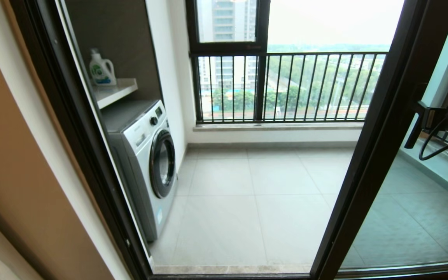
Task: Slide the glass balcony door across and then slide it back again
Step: Close the slid door
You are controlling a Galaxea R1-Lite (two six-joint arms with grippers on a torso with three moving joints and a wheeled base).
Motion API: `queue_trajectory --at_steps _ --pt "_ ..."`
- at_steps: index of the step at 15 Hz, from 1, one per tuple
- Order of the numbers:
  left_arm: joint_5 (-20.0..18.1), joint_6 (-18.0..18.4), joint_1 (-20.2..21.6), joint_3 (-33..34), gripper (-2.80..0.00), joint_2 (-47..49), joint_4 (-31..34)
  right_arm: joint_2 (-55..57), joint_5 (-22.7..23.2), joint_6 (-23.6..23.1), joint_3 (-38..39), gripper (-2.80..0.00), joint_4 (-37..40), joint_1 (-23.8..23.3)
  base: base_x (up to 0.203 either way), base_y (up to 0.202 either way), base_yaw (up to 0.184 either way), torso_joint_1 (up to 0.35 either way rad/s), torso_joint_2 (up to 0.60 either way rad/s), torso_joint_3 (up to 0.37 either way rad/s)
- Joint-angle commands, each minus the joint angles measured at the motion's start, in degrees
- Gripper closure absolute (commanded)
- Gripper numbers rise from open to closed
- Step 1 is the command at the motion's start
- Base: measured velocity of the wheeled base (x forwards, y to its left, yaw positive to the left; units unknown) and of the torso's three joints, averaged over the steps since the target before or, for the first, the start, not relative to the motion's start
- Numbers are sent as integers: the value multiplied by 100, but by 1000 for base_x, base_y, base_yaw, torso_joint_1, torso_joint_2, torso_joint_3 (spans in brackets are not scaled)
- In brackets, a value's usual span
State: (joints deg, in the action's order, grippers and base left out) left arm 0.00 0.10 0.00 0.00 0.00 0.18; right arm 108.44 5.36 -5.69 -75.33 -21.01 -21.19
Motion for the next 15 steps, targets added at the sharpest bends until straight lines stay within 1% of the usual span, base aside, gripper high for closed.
queue_trajectory --at_steps 1,6,11,15 --pt "0 -1 0 0 0 7 -1 -10 26 -11 45 0 -9 83 0 0 0 0 0 0" --pt "0 -1 0 0 0 9 -1 -24 26 51 80 0 -11 209 0 0 0 0 0 0" --pt "0 -1 0 0 0 1 -1 -51 -9 51 212 0 -193 405 0 0 0 0 0 0" --pt "0 -1 -1 0 0 9 -1 -59 -18 51 247 0 -228 449 0 0 0 0 0 0"
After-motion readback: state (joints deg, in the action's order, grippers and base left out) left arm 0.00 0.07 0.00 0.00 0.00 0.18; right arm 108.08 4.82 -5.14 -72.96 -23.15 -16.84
